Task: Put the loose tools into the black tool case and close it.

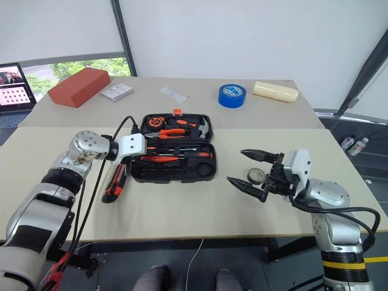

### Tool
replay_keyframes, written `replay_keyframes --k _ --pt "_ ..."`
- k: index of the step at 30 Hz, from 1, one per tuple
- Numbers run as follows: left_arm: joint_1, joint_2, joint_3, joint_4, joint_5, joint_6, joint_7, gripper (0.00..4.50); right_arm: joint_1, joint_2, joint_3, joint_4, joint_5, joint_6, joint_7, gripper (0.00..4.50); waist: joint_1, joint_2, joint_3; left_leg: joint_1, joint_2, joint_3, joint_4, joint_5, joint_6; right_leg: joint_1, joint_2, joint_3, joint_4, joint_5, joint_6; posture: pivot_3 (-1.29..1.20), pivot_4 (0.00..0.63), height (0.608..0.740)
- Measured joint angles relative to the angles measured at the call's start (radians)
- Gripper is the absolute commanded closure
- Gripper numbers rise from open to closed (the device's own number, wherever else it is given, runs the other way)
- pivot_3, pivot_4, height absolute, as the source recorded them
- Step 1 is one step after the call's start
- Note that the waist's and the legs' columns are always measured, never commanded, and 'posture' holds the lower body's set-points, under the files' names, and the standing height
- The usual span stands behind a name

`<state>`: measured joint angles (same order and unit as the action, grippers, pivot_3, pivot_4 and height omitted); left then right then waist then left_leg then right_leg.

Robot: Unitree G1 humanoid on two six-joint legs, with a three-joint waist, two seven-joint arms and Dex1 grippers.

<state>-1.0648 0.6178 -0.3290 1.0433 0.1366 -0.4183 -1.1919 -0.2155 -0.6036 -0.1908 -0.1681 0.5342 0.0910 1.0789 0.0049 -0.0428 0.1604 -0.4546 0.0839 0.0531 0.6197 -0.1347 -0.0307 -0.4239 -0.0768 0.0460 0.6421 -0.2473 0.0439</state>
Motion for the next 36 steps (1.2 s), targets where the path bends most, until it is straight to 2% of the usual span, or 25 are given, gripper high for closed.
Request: replay_keyframes --k 11,13,14,15,19,25,28,29,35,36 --pt "-0.074 -0.028 -0.033 0.126 0.137 -0.108 0.070 4.03 0.030 0.003 -0.014 -0.031 0.001 0.000 -0.040 0.00 0.004 0.000 0.000 0.000 0.000 -0.001 0.008 0.000 0.000 0.002 0.000 0.000 0.003 -0.001 0.007 0.00 0.150 0.740" --pt "-0.086 -0.030 -0.041 0.132 0.151 -0.103 0.070 3.04 0.028 0.003 -0.014 -0.031 0.001 0.000 -0.040 0.00 0.003 0.000 0.000 0.000 0.000 -0.001 0.008 0.000 0.000 0.002 0.000 0.001 0.003 0.000 0.007 0.00 0.150 0.740" --pt "-0.089 -0.033 -0.035 0.136 0.151 -0.091 0.074 2.84 0.028 0.003 -0.014 -0.031 0.001 0.000 -0.041 0.00 0.003 0.000 0.000 0.000 0.000 -0.001 0.008 0.000 0.000 0.002 0.000 0.000 0.003 0.000 0.007 0.00 0.150 0.740" --pt "-0.091 -0.034 -0.032 0.138 0.150 -0.083 0.077 2.42 0.028 0.003 -0.014 -0.031 0.001 0.000 -0.041 0.00 0.003 0.000 0.000 0.000 0.000 -0.001 0.008 0.000 0.000 0.002 0.000 0.000 0.003 0.000 0.007 0.00 0.150 0.740" --pt "-0.092 -0.034 0.011 0.155 0.128 -0.087 0.073 1.17 0.027 0.003 -0.014 -0.031 0.001 0.000 -0.041 0.00 0.000 0.000 0.000 0.000 0.000 -0.001 0.008 0.000 0.000 0.001 0.000 0.000 0.004 0.000 0.006 0.00 0.150 0.740" --pt "-0.074 -0.035 0.199 0.171 -0.054 -0.100 -0.023 1.17 0.027 0.003 -0.014 -0.031 0.001 0.000 -0.041 0.00 0.005 0.000 0.000 -0.001 0.000 -0.001 0.008 0.000 0.000 0.001 0.000 0.000 0.004 0.002 0.003 0.00 0.150 0.740" --pt "-0.064 -0.036 0.259 0.171 -0.101 -0.037 -0.026 1.85 0.027 0.003 -0.013 -0.030 0.001 0.000 -0.041 0.00 0.005 0.000 0.000 -0.001 0.000 -0.001 0.008 0.000 0.000 0.002 0.000 0.000 0.004 0.002 0.003 0.00 0.150 0.740" --pt "-0.057 -0.040 0.272 0.171 -0.103 -0.014 -0.011 2.33 0.026 0.003 -0.013 -0.030 0.001 0.000 -0.041 0.00 0.006 0.000 0.000 -0.001 0.000 -0.001 0.009 0.000 0.000 0.002 0.000 0.000 0.004 0.002 0.004 0.00 0.150 0.740" --pt "0.011 -0.112 0.272 0.171 -0.084 0.051 0.083 4.46 0.024 0.011 -0.007 -0.030 0.001 0.000 -0.046 0.00 0.008 0.000 0.000 -0.002 0.000 -0.002 0.010 0.000 0.001 0.002 0.000 0.000 0.004 0.002 0.003 0.00 0.150 0.740" --pt "0.017 -0.121 0.268 0.171 -0.077 0.057 0.101 4.46 0.024 0.011 -0.007 -0.029 0.001 0.000 -0.047 0.00 0.007 0.000 0.000 -0.002 0.000 -0.002 0.010 0.000 0.001 0.002 0.000 0.000 0.004 0.002 0.003 0.00 0.150 0.740"
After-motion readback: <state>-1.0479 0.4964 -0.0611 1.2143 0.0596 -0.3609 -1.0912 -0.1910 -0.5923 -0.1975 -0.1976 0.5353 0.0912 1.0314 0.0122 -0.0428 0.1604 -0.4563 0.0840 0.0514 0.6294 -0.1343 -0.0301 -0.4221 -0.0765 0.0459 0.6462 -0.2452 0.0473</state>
